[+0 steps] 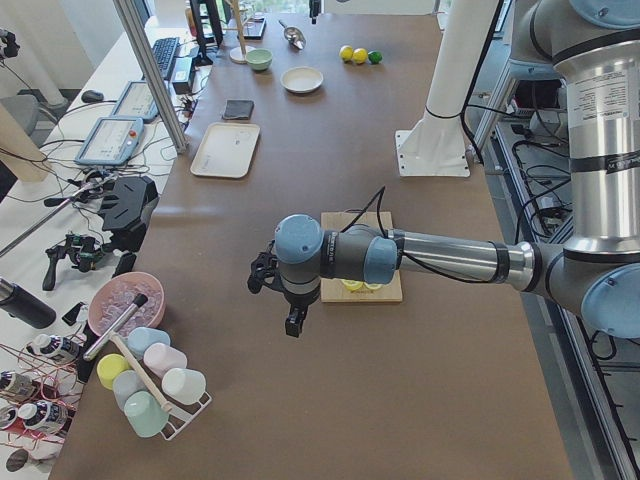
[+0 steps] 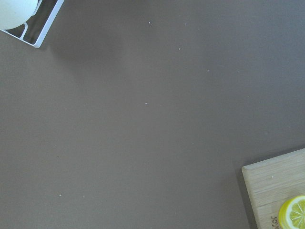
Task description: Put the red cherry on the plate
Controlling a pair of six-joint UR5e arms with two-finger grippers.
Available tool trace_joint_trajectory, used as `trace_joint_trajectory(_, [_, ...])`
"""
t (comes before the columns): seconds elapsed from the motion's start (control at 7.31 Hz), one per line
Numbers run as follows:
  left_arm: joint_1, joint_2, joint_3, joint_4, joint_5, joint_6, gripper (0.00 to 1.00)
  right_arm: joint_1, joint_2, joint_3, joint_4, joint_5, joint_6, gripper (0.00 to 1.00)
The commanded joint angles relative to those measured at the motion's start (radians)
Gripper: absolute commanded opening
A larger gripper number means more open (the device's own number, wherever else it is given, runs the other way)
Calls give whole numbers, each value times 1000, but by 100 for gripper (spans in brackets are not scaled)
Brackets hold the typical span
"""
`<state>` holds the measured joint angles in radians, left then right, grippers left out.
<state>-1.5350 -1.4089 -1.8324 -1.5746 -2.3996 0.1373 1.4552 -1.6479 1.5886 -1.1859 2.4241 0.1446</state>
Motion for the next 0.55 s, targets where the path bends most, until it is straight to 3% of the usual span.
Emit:
trace_joint_trajectory(0.0, [1, 1, -8, -4, -3, -4, 98, 5, -6, 4, 2, -4, 9, 100])
trace_joint_trajectory(0.41, [-7, -10, -15, -13, 3, -5, 98, 5, -15, 24, 8, 0, 9, 100])
